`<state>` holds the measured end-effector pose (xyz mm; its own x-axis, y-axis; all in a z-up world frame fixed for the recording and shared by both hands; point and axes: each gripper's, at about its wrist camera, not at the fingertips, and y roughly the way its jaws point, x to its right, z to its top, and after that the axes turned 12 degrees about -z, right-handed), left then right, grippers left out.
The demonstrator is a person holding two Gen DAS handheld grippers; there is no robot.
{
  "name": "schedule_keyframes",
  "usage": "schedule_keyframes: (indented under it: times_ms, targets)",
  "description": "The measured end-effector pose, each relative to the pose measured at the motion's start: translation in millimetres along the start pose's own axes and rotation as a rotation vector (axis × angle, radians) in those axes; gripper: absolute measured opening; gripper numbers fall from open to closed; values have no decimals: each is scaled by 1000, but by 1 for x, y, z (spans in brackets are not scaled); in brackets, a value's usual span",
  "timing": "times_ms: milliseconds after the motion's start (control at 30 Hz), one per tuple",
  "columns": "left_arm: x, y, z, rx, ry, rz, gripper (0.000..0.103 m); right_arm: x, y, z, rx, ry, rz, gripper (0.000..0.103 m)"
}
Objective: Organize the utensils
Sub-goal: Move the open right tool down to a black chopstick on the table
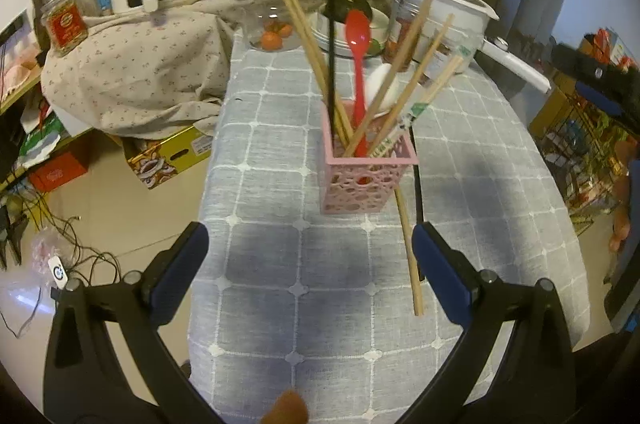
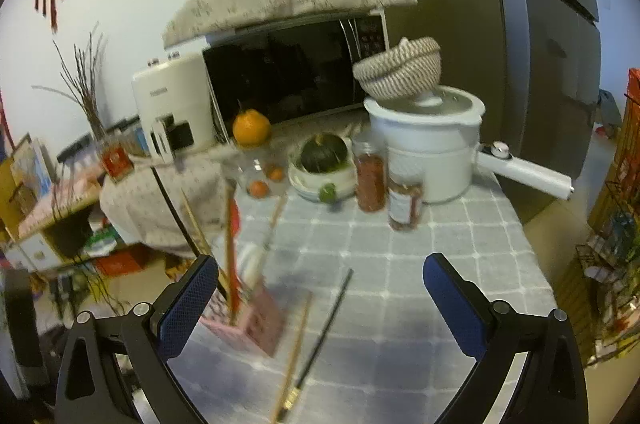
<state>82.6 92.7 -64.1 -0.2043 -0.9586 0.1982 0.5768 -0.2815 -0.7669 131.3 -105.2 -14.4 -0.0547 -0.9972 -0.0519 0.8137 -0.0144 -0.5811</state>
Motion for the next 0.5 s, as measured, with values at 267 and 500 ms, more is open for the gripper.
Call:
schedule_keyframes:
  times_ms: [267,500]
  targets:
    - [15,27,-8,-39,-2,21,102,24,35,-30,-177,-41,-20,103]
    - [18,43,-12,-23,-56,0,103,40,70,-47,-284,-51,-63,103]
